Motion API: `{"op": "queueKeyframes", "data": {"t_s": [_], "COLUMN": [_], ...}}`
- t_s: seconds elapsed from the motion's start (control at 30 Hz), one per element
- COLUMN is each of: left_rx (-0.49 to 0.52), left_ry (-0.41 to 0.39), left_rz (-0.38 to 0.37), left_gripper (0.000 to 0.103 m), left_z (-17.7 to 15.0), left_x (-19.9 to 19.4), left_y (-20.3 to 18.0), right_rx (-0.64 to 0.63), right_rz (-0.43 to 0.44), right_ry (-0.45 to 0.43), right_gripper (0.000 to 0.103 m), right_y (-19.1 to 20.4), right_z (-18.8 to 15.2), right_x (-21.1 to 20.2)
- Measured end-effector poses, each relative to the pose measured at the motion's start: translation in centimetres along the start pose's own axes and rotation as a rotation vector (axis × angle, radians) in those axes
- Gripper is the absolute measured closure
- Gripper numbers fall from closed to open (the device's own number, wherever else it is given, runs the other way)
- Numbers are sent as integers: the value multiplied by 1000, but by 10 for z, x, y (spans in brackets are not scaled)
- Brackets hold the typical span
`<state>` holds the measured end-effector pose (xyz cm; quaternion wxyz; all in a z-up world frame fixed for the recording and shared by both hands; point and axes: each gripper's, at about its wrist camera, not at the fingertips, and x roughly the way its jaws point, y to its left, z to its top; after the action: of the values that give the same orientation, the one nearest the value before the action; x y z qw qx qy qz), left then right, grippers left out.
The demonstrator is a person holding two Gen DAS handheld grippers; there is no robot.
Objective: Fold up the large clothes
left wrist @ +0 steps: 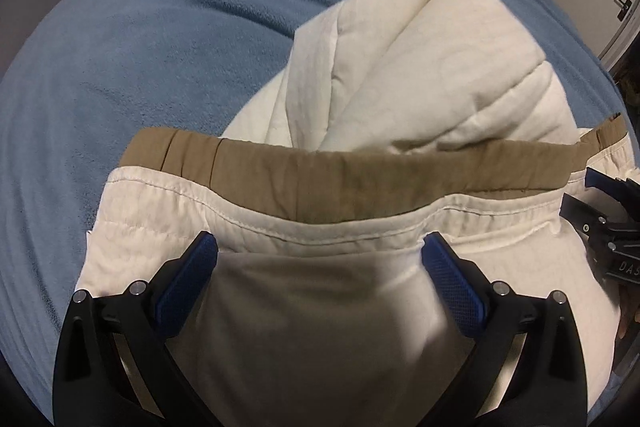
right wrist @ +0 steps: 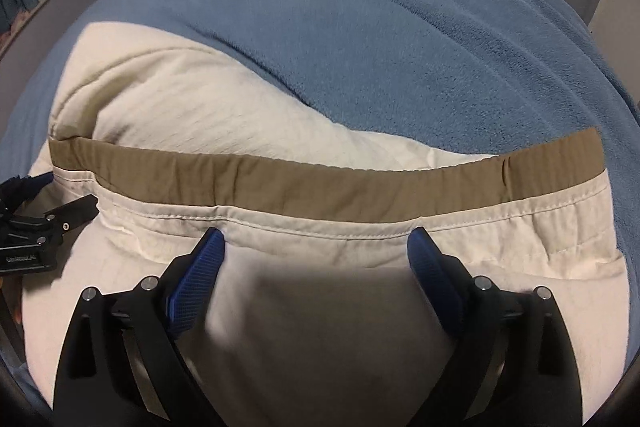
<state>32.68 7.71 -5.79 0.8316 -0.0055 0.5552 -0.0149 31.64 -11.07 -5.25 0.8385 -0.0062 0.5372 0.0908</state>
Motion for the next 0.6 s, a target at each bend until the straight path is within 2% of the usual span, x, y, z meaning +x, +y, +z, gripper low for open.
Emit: {"op": "queueKeyframes", "data": {"t_s": [0.27, 0.6], "left_rx": [4, 4], "left_ry": [10, 9], "left_rz": [15, 15], "left_gripper": [5, 5], "left_z": [12, 11], "left_x": [10, 10], "left_y": [-7, -6], "right_rx": [-7, -9], "right_rz": [-23, -22], "right_ry": [-5, -8], "right_gripper": [13, 13], "right_y": [6, 3], "right_z": [-2, -6], "right_x": [9, 11]}}
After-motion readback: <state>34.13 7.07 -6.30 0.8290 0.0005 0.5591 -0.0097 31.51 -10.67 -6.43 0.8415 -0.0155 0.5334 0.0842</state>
